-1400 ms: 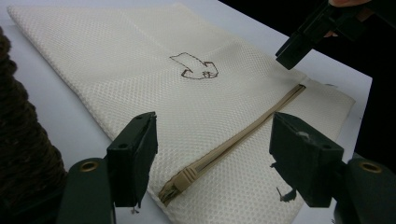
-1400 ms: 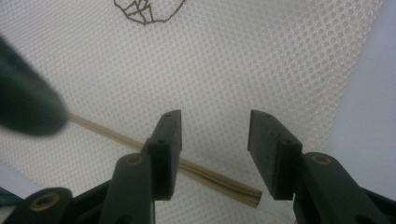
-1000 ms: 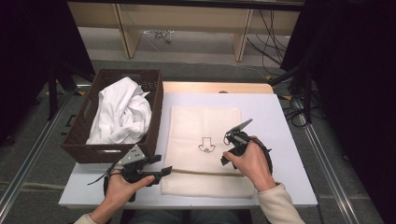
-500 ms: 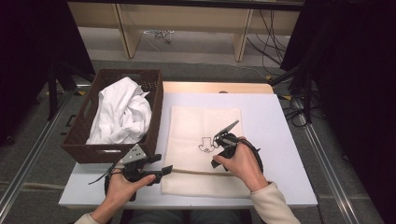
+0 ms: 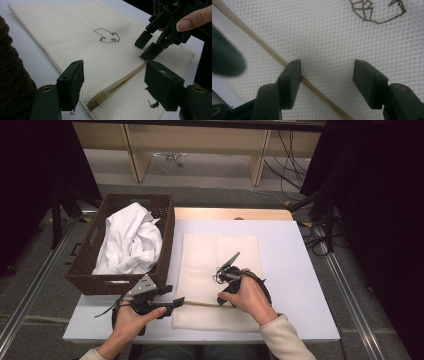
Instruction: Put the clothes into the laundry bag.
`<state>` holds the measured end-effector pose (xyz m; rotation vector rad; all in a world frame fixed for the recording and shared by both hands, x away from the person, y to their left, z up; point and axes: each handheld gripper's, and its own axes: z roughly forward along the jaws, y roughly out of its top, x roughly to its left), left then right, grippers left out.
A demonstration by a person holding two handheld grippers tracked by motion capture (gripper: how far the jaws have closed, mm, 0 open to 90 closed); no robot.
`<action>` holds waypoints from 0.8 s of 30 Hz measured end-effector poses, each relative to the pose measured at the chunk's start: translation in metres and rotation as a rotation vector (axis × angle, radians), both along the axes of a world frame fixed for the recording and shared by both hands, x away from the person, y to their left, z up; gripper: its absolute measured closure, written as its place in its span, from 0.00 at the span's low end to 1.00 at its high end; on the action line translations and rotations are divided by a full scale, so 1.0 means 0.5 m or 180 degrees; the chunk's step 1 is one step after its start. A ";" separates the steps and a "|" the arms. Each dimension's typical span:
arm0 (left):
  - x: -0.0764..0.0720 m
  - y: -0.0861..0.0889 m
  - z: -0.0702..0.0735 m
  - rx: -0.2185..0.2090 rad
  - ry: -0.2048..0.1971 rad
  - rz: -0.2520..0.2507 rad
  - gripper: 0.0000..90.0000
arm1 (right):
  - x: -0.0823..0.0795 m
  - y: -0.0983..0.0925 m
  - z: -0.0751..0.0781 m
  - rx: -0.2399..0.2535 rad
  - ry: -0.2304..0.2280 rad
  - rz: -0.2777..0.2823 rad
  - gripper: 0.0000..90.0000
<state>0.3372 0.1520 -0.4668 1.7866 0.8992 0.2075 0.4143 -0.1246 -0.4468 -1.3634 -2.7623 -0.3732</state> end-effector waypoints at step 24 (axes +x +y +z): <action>-0.002 -0.004 -0.001 0.0018 0.0004 -0.0033 0.35 | -0.011 0.020 -0.021 -0.0207 -0.0184 0.0239 0.46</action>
